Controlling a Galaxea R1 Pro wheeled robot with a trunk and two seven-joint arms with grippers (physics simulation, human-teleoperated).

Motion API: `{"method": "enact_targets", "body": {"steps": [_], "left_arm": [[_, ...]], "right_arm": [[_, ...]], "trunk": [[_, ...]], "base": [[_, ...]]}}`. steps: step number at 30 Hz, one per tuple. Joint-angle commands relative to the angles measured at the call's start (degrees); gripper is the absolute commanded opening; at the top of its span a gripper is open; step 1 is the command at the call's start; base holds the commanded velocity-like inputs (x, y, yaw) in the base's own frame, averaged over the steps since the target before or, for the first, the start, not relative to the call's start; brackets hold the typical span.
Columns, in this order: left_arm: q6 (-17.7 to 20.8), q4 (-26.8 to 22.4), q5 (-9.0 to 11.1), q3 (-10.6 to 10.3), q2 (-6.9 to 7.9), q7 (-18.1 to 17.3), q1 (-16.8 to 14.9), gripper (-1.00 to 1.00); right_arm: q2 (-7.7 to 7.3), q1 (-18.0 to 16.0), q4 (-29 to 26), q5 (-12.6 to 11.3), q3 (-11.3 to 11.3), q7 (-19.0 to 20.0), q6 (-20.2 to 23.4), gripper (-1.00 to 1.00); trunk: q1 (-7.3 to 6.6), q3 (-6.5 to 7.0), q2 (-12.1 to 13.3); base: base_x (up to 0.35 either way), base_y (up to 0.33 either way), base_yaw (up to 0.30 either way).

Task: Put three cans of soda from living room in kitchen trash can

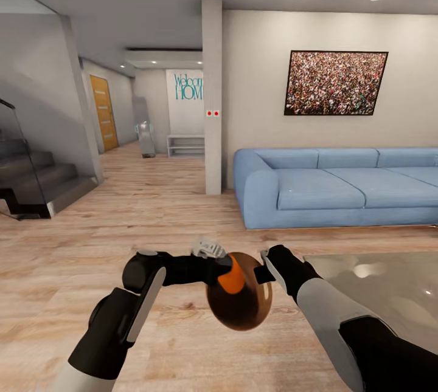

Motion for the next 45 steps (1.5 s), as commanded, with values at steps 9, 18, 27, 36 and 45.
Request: {"method": "enact_targets", "body": {"steps": [9, 18, 27, 36, 45], "left_arm": [[-3.9, 3.9, -0.1, -2.5, 0.06, 3.1, 0.1, -1.0], [-7.6, 9.5, 0.0, -5.0, 0.01, 5.4, 0.1, -1.0], [-8.1, 10.4, 0.1, -8.9, -0.07, 10.4, 0.1, -1.0], [-8.1, 10.8, 0.0, -10.8, -0.24, 16.8, 0.3, -1.0], [-8.2, 12.1, -0.1, -13.6, -0.25, 19.8, 0.4, -1.0]], "right_arm": [[0.03, 0.0, -0.1, -0.6, -0.2, 0.0, 0.1, -1.0], [0.5, 0.0, -0.4, -0.5, -0.2, 0.0, 0.3, -1.0], [1.1, 0.0, -1.1, -0.5, -0.3, -2.6, 3.9, -1.0], [1.96, 0.0, -1.7, -0.6, -0.3, -4.2, 5.1, -1.0], [2.53, -0.1, -1.7, -0.5, -0.3, -4.4, 5.2, -1.0]], "trunk": [[0.0, 0.01, 0.0], [0.0, 0.01, 0.0], [0.0, 0.01, 0.0], [0.0, 0.01, 0.0], [0.0, 0.01, 0.0]], "base": [[0.0, 0.0, 0.0], [0.0, 0.0, 0.0], [0.0, 0.0, 0.0], [0.0, 0.0, 0.0], [0.0, 0.0, 0.0]]}}
